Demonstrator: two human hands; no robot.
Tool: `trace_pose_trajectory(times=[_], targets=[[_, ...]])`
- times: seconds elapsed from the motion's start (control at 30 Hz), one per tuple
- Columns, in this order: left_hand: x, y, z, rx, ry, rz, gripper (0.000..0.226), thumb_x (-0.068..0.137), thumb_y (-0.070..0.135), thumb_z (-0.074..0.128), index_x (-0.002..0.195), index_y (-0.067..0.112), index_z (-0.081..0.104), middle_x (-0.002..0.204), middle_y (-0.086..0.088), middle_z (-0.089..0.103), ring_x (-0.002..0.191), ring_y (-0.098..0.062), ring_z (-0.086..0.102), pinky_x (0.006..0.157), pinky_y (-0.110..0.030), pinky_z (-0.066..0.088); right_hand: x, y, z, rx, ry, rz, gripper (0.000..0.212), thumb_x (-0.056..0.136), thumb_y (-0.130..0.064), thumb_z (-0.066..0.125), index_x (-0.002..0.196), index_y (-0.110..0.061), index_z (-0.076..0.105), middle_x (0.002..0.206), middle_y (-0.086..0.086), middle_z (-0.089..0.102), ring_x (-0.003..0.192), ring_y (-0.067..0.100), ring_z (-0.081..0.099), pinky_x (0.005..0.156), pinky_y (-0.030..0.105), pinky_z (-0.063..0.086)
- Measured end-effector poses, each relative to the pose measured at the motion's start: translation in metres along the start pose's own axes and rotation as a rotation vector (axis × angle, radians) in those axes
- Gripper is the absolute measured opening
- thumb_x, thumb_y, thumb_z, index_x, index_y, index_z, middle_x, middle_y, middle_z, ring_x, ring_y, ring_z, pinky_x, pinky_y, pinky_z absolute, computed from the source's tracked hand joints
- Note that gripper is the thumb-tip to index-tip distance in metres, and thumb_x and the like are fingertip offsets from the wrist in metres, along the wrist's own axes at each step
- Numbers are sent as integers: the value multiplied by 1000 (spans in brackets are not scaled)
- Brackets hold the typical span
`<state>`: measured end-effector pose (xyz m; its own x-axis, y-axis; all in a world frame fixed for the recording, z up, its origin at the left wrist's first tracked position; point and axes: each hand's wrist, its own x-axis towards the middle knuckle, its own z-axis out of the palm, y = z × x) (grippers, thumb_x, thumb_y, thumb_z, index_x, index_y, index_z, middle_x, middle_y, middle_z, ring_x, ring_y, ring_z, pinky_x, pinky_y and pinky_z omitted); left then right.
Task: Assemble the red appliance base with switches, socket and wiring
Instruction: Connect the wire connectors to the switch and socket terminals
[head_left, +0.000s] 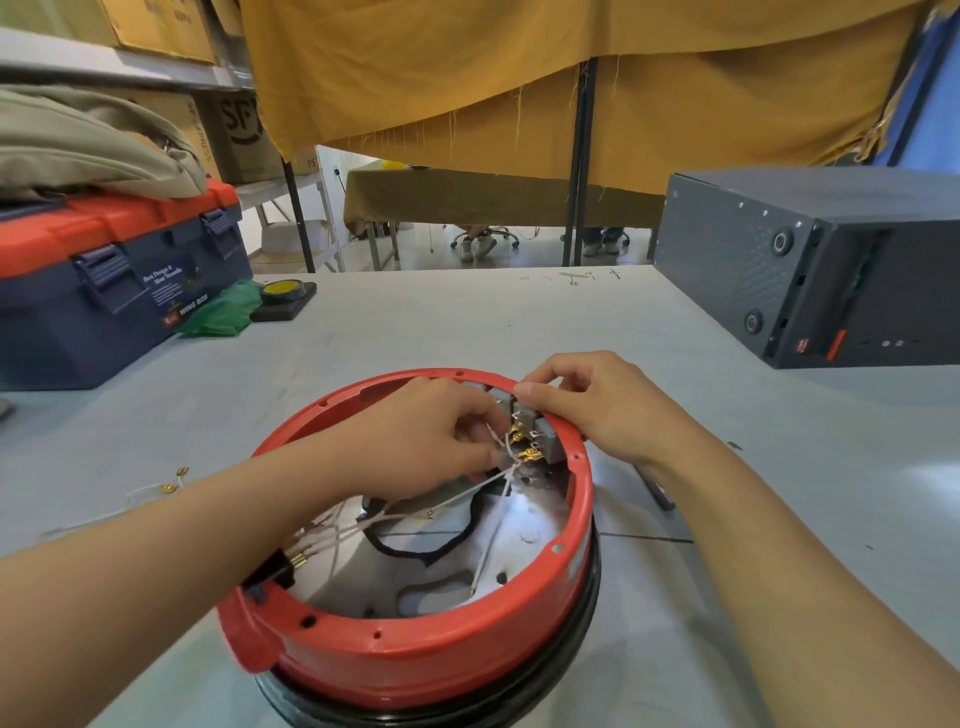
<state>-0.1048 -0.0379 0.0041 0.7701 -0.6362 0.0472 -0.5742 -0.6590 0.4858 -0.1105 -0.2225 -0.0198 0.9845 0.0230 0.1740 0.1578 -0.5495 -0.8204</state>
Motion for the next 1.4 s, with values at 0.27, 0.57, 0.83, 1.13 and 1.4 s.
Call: trace_pose_trajectory(times=[0.27, 0.57, 0.83, 1.13, 1.4], targets=[[0, -4, -1, -97, 32, -73, 14, 83, 16, 66, 96, 17, 64, 72, 2, 74, 68, -6, 68, 79, -34, 54, -1, -2, 7, 125, -112, 50, 17, 89, -29, 63, 101, -25, 74, 66, -12, 66, 63, 3, 60, 68, 22, 46], [8, 9, 8, -24, 129, -53, 10, 79, 21, 66, 71, 17, 69, 53, 2, 65, 51, -1, 59, 59, -16, 46, 1, 0, 12, 140, -33, 43, 23, 89, -22, 63, 110, -17, 70, 92, 5, 74, 84, 17, 70, 82, 30, 54], [6, 2, 12, -53, 143, -34, 5, 77, 16, 67, 73, 15, 70, 62, 1, 67, 52, 0, 54, 55, -12, 44, 1, -1, 15, 103, -8, 1, 16, 89, -21, 63, 101, -19, 73, 87, -4, 73, 79, 8, 67, 78, 27, 51], [4, 0, 10, -90, 134, -39, 7, 75, 14, 65, 72, 18, 70, 64, 1, 69, 53, 0, 57, 58, -18, 48, 1, 0, 14, 103, -34, -6, 12, 89, -21, 62, 95, -20, 72, 72, 6, 73, 56, 5, 61, 62, 22, 48], [5, 0, 11, -121, 131, -75, 8, 76, 11, 65, 72, 17, 70, 58, 3, 68, 52, 1, 61, 56, -11, 47, 1, 0, 14, 97, -17, -6, 14, 89, -21, 63, 99, -19, 72, 65, -11, 66, 57, -1, 59, 68, 24, 48]])
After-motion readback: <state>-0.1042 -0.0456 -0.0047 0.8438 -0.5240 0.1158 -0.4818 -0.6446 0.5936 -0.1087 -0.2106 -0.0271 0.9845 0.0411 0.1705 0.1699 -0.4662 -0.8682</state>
